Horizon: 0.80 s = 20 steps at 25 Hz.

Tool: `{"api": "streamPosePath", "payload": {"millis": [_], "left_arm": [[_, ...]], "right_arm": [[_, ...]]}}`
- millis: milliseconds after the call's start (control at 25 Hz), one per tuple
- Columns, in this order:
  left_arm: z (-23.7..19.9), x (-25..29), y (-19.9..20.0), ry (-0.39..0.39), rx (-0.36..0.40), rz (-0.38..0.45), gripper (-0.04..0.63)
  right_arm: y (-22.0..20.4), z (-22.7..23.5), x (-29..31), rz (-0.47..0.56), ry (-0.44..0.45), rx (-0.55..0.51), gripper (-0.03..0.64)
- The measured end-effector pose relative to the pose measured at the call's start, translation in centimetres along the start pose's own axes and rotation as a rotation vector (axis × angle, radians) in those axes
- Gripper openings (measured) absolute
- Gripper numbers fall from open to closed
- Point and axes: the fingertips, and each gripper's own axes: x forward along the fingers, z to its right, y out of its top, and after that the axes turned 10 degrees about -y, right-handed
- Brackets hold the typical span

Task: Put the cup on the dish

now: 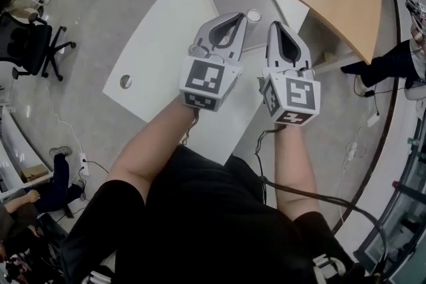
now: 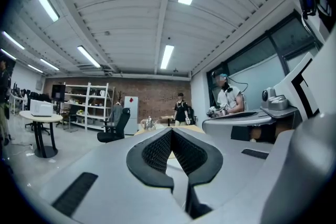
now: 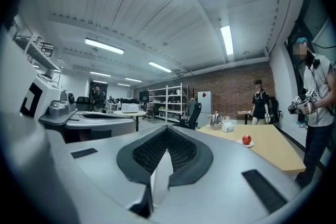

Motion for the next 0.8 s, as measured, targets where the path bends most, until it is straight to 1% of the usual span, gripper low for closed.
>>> {"api": "streamPosePath", "payload": {"millis": [200, 360, 520, 640, 800], "left_arm": [[3.0, -2.7, 2.9, 0.026, 0.036, 0.004, 0.006], [5.9, -4.5, 3.9, 0.022, 0.006, -0.004, 0.006], [8.0, -6.1, 4.5, 0.033, -0.001, -0.031, 0.006], [9.5, -7.1, 5.0, 0.010, 0.018, -0.016, 0.005], [11.0, -7.8, 6.0, 0.014, 0.025, -0.012, 0.006]], "right_arm": [[2.5, 0.3, -3.9, 0.015, 0.009, 0.018, 0.012], [3.8, -0.1, -6.9, 0.023, 0.019, 0.021, 0.012], [4.9, -0.4, -9.4, 0.037, 0.033, 0.027, 0.012], [5.6, -0.7, -11.3, 0.044, 0.049, 0.021, 0.012], [6.0, -0.4, -13.1, 0.042, 0.079, -0.002, 0.012]]}}
